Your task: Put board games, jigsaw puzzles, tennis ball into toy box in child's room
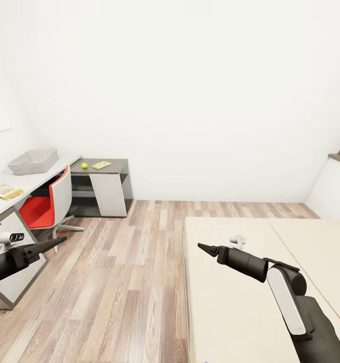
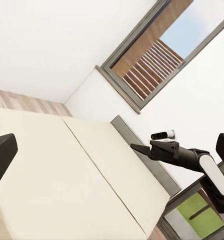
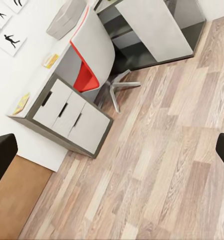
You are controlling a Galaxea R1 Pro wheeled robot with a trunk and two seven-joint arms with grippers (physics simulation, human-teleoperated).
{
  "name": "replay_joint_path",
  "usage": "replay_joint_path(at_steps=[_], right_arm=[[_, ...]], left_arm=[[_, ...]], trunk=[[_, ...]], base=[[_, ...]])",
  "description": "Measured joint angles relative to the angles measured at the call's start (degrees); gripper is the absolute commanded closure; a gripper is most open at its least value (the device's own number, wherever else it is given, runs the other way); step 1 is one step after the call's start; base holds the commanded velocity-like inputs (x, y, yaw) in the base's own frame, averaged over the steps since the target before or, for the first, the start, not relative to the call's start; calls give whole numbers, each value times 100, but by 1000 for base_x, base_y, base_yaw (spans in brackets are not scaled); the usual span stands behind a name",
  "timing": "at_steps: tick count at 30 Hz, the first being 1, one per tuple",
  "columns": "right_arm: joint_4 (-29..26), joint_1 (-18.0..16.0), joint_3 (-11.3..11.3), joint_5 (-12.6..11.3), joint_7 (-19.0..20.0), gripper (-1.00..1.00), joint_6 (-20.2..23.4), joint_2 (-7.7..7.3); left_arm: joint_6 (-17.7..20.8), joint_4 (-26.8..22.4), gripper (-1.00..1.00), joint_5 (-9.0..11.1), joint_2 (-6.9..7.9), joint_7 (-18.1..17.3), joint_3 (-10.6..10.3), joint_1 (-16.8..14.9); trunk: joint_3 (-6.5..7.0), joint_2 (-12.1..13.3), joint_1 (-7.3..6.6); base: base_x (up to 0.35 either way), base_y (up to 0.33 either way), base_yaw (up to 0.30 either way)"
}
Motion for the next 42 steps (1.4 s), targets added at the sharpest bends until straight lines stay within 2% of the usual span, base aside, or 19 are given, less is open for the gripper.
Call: replay_joint_path(at_steps=[42], right_arm=[[0, 0, -9, -19, 8, -100, 0, 0]], left_arm=[[0, 0, -100, 12, 6, 0, 0, 2]], trunk=[[397, 1, 0]], base=[[0, 0, 0]])
